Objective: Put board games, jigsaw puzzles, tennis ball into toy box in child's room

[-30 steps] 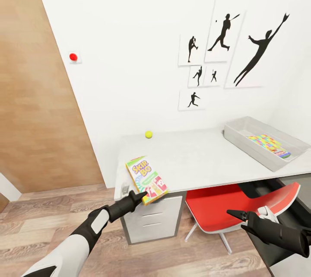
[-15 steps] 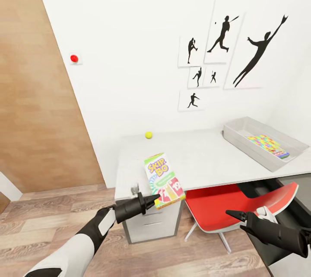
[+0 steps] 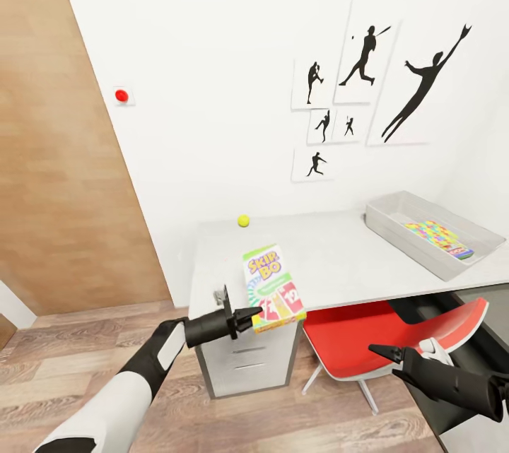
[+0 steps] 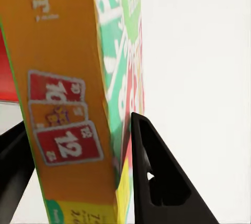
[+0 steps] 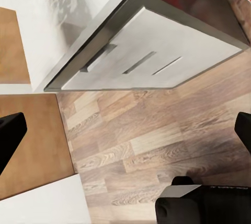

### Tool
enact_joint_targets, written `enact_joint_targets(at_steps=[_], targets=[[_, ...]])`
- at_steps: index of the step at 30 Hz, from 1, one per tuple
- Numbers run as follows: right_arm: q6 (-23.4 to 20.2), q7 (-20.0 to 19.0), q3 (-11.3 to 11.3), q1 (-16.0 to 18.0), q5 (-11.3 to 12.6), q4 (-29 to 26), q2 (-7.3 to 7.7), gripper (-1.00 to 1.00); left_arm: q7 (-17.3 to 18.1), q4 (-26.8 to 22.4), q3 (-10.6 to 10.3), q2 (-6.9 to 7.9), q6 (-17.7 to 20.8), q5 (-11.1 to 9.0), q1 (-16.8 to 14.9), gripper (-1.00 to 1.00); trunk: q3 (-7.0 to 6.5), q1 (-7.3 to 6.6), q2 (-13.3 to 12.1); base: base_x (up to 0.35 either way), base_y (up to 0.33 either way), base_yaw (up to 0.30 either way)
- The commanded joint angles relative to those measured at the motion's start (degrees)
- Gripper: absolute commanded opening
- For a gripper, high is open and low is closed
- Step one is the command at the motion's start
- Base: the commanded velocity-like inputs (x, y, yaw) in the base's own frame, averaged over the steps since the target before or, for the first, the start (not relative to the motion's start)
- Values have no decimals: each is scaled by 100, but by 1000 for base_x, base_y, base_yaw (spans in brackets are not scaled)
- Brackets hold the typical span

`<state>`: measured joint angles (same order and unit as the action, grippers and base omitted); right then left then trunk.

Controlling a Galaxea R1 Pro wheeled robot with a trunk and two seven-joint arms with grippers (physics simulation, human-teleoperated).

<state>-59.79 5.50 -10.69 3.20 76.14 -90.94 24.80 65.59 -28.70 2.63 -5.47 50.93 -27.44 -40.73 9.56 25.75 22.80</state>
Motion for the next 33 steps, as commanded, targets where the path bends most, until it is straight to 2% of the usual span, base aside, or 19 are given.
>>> enact_joint_targets(at_steps=[1, 4, 7, 10, 13, 15, 16, 17, 21, 22, 24, 27, 29, 30, 32, 33], targets=[[-21, 59, -3, 5, 59, -4, 0, 100, 15, -48, -41, -5, 56, 21, -5, -100, 12, 4, 12, 0, 0, 0], [-21, 57, -3, 5, 58, -5, 0, 100, 21, -126, -265, 0, 104, 21, -5, -100, 12, 4, 12, 0, 0, 0], [-21, 60, 4, 5, 60, -5, -1, 100, 23, -221, -329, 38, 190, 20, -5, -100, 12, 4, 12, 0, 0, 0], [-21, 59, -32, 5, 66, -8, 2, 100, 17, -415, -345, 156, 485, 27, -5, -100, 12, 4, 12, 0, 0, 0], [-21, 53, -72, 5, 74, -11, 36, 100, -7, -818, -351, 294, 733, 40, -27, -100, 12, 4, 12, 0, 0, 0], [-21, 55, -71, 5, 78, -11, 42, 100, -14, -1085, -343, 453, 858, 37, -60, -100, 12, 4, 12, 0, 0, 0], [-21, 53, -63, 5, 81, -13, 42, 100, -25, -1177, -345, 546, 890, 37, -123, -100, 12, 4, 12, 0, 0, 0], [-21, 54, -55, 5, 83, -14, 50, 100, -71, -1250, -354, 635, 907, 59, -340, -100, 12, 4, 12, 0, 0, 0], [-21, 55, -53, 5, 84, -14, 65, 100, -369, -1281, -359, 712, 907, 335, -979, -100, 12, 4, 12, 0, 0, 0], [-21, 56, -57, 5, 78, -12, 77, 100, -456, -1282, -334, 692, 907, 416, -1159, -100, 12, 4, 12, 0, 0, 0], [-21, 52, -62, 0, 82, -16, 82, 100, -484, -1280, -327, 643, 907, 427, -1190, -100, 12, 4, 12, 0, 0, 0], [-21, 42, -60, -11, 84, -27, 98, 100, -614, -1279, -317, 465, 907, 432, -1272, -100, 12, 4, 12, 0, 0, 0], [-21, 37, -73, -23, 88, -28, 170, 100, -768, -1274, -285, 396, 892, 409, -1290, -100, 12, 4, 12, 0, 0, 0], [-21, 27, -76, -26, 104, -29, 347, 100, -871, -1272, -270, 271, 855, 390, -1298, -100, 12, 4, 12, 0, 0, 0], [-21, -5, -68, -23, 148, -29, 868, 100, -1075, -1271, -134, -108, 816, 372, -1316, -100, 12, 4, 12, 0, 0, 0], [-21, -41, -72, -13, 160, -29, 1011, 100, -1176, -1270, -68, -205, 809, 372, -1318, -100, 12, 4, 12, 0, 0, 0]])
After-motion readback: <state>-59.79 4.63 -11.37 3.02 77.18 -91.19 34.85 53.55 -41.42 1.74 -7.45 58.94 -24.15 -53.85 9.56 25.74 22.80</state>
